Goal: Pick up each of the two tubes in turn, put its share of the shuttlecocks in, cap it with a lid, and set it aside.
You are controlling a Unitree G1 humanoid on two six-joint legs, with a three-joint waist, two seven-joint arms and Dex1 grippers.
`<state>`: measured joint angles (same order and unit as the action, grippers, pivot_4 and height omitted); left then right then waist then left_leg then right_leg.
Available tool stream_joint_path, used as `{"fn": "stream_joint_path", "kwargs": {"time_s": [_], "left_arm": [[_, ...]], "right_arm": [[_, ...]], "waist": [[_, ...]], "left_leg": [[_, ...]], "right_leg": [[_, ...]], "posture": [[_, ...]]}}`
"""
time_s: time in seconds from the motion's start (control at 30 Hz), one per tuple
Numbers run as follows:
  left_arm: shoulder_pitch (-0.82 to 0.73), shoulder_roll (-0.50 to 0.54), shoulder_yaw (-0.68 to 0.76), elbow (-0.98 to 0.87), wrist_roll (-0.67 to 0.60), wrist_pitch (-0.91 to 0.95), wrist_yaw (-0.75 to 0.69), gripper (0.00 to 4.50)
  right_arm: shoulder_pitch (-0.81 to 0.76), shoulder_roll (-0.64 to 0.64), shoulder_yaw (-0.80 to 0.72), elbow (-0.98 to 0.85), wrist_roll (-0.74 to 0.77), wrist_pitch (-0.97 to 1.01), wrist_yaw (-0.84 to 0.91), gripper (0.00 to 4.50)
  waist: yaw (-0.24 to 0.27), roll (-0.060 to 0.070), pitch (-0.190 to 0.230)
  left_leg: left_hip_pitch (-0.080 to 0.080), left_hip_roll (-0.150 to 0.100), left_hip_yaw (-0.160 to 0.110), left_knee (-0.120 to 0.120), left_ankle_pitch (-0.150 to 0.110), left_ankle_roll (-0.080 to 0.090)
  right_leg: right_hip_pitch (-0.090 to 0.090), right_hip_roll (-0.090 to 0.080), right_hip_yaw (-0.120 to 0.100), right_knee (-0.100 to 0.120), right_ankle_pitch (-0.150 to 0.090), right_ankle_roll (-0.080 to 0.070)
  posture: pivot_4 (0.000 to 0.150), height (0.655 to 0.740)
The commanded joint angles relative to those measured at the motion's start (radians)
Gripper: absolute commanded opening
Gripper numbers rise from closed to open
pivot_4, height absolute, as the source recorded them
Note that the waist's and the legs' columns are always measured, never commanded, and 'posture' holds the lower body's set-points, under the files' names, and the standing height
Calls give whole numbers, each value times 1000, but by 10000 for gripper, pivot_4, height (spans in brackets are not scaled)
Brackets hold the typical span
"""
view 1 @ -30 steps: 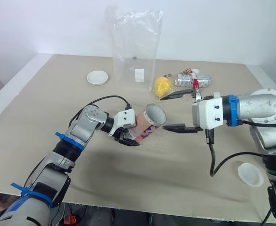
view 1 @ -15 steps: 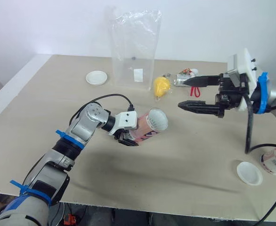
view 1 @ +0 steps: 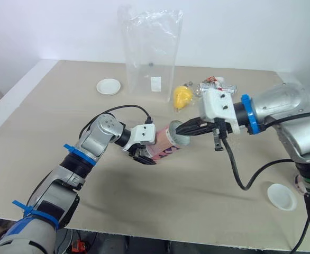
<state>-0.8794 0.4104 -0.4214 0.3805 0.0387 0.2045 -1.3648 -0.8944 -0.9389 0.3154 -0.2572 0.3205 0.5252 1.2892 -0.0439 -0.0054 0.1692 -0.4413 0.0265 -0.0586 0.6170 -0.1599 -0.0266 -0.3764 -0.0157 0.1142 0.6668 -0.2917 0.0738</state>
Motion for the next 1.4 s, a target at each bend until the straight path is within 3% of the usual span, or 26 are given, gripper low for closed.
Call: {"fn": "stream_joint_path", "kwargs": {"time_s": [0.03, 0.37, 0.73, 0.97, 1.4], "left_arm": [[-4, -5, -20, -5, 1, 11, -23, 33705], [0, -26, -21, -16, -4, 24, -16, 33705], [14, -32, -11, -18, -9, 33, 5, 33705], [44, -21, -4, -12, -6, 26, 10, 33705], [55, -21, 22, 50, -11, -16, 19, 33705]], "right_arm": [[-50, 26, 47, 53, -89, -70, 41, 862], [-172, 202, 253, 289, -319, -245, 166, 862], [-210, 331, 281, 394, -403, -316, 237, 862], [-230, 322, 216, 396, -379, -304, 285, 862], [-244, 240, 73, 309, -202, -117, 314, 862]], "waist": [[-2, 0, 0], [-1, 0, 0], [-4, 0, 0], [-4, 0, 0], [-1, 0, 0]], "left_leg": [[0, 0, 0, 0, 0, 0], [1, 0, 0, 0, 0, 0], [8, 1, -1, 1, 0, -1], [10, 2, -1, 1, 0, -1], [7, 0, -4, 1, 0, -1]], "right_leg": [[0, 0, 0, 0, 0, 0], [0, 0, -1, 2, 0, -1], [1, 1, -2, 12, -3, -4], [3, 2, -2, 15, -4, -5], [2, 1, -3, 15, -4, -7]], "posture": [[1500, 7400], [1500, 7400], [1500, 7400], [1500, 7400], [1500, 7400]]}}
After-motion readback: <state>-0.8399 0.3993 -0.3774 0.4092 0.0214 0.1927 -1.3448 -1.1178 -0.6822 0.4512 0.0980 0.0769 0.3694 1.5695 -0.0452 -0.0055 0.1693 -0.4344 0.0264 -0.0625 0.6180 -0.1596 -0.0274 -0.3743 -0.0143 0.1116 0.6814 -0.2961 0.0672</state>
